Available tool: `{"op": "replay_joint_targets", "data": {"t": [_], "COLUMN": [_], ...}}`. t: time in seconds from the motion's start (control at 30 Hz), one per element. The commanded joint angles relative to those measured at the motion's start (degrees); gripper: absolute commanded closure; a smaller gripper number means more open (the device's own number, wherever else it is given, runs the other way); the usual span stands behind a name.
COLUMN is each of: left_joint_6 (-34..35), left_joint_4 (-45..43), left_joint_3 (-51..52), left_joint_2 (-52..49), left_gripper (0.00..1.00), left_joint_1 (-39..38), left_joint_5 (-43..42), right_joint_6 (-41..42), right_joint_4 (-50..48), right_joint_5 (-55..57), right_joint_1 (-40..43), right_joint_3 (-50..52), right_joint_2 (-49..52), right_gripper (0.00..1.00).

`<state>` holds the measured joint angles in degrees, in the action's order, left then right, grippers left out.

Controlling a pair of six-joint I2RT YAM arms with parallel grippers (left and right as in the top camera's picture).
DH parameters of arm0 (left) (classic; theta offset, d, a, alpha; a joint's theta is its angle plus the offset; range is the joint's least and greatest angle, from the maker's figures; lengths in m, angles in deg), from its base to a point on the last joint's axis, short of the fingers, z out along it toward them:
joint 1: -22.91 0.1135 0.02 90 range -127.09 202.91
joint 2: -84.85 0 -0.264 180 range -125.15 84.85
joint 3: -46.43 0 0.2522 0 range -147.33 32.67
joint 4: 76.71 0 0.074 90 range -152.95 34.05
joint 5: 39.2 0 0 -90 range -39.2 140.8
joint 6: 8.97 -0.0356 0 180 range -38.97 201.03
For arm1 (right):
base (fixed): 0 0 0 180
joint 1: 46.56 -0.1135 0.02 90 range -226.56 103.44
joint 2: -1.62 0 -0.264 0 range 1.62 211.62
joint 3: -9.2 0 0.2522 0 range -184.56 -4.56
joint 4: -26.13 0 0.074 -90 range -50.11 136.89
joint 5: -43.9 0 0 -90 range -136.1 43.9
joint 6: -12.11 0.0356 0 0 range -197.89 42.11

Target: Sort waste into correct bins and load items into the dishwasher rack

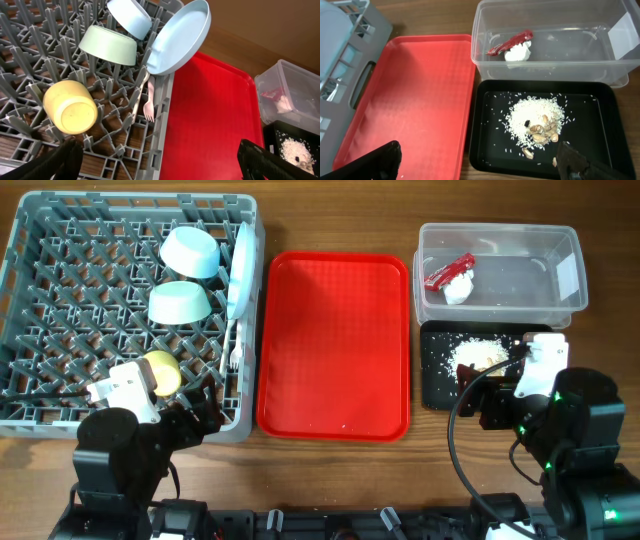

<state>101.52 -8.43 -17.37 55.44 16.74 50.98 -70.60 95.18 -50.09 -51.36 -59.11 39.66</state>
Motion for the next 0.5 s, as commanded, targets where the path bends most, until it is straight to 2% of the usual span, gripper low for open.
{"op": "replay_joint_targets", "data": {"t": [0.0,0.27,0.4,0.47], "left_joint_6": [0.1,0.1,0.1,0.1], "left_joint_4": [0.3,0.4,0.4,0.4], "left_joint_3": [0.6,0.7,0.6,0.6], "left_joint_2": [0.2,0.2,0.2,0.2], "left_gripper": [0.00,0.00,0.00,0.00], "left_joint_1": [-0.3,-0.3,-0.3,-0.3], "left_joint_5": [0.8,0.8,0.8,0.8], "right_joint_6": [0.6,0.2,-2.4,-4.2], "right_joint_4": [0.0,2.4,-9.6,-18.4], "right_joint_5": [1.1,1.9,1.8,1.4], "right_joint_1": [0.0,0.0,0.0,-0.1], "right_joint_3": [0.5,0.6,2.7,7.7], "right_joint_2": [1.2,0.7,-7.1,-14.4], "right_gripper": [0.00,0.00,0.00,0.00]}}
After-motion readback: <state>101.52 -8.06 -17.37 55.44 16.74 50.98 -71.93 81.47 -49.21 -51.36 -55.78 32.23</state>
